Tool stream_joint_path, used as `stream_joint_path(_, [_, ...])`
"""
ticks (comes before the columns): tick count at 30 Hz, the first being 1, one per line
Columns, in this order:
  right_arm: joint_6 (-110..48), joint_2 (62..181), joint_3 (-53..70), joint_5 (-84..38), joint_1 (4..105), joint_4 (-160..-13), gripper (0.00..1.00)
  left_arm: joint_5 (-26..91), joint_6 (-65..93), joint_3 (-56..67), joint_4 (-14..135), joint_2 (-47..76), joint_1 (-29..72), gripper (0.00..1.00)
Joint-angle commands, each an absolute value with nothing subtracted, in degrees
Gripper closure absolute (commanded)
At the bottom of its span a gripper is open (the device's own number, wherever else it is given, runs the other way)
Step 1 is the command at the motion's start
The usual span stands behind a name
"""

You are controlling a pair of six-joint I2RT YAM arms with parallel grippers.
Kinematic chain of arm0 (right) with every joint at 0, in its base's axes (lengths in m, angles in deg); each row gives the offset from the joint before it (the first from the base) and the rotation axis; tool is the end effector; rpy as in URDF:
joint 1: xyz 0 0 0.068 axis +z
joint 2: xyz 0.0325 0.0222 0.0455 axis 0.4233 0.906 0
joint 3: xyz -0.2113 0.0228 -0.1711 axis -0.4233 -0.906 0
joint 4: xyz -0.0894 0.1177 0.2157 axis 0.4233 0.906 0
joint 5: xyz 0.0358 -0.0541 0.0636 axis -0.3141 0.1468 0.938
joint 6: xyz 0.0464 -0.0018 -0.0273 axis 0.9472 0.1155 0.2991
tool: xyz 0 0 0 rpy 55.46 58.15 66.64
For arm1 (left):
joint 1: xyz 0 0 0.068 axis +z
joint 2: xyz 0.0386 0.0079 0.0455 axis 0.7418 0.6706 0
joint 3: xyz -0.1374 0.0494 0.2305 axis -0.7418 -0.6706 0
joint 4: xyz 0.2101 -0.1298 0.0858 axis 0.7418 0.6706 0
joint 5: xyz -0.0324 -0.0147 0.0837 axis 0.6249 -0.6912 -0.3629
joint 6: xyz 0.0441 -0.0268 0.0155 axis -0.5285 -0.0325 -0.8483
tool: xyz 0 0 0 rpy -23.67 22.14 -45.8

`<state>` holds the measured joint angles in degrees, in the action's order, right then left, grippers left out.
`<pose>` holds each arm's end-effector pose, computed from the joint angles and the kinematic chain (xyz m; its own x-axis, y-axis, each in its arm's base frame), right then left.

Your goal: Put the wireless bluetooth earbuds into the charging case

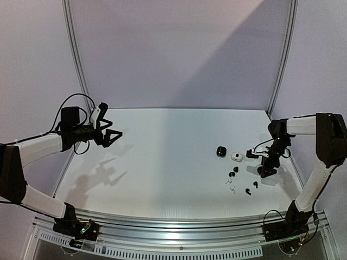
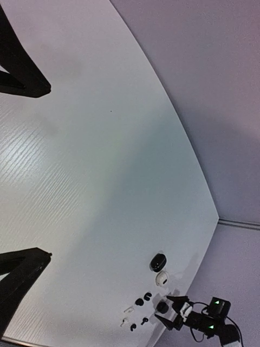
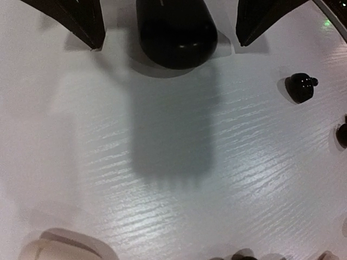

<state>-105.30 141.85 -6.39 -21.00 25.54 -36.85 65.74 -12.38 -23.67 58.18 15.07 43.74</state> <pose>0.2951 0.0084 0.1487 -0.3757 -0.9156 -0.1433 -0.9265 0.3677 0.0799 0.2807 -0.0438 0.2404 -0.2974 0.2102 -0.9313 0.7322 0.6762 -0.0813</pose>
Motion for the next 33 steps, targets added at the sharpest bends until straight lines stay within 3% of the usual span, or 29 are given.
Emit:
stream_joint_path(1, [-105.7, 143.6, -5.4, -20.2, 23.4, -32.7, 0.17, 65.6, -14.0, -22.4, 59.9, 15.9, 43.0, 0.01])
stream_joint_path(14, [-103.1, 144.4, -6.1, -17.6, 22.7, -33.6, 0.3, 66.0, -14.7, -22.1, 60.6, 16.5, 42.9, 0.01])
stream_joint_path(25, [-101.0, 142.6, -7.6, -16.2, 22.7, -34.8, 0.68, 63.2, -12.9, -20.8, 59.8, 17.1, 42.5, 0.01])
stream_joint_path(33, [-98.5, 129.9, -7.7, -15.4, 24.4, -41.8, 0.8, 62.1, -7.9, -18.3, 61.5, 16.2, 42.5, 0.01])
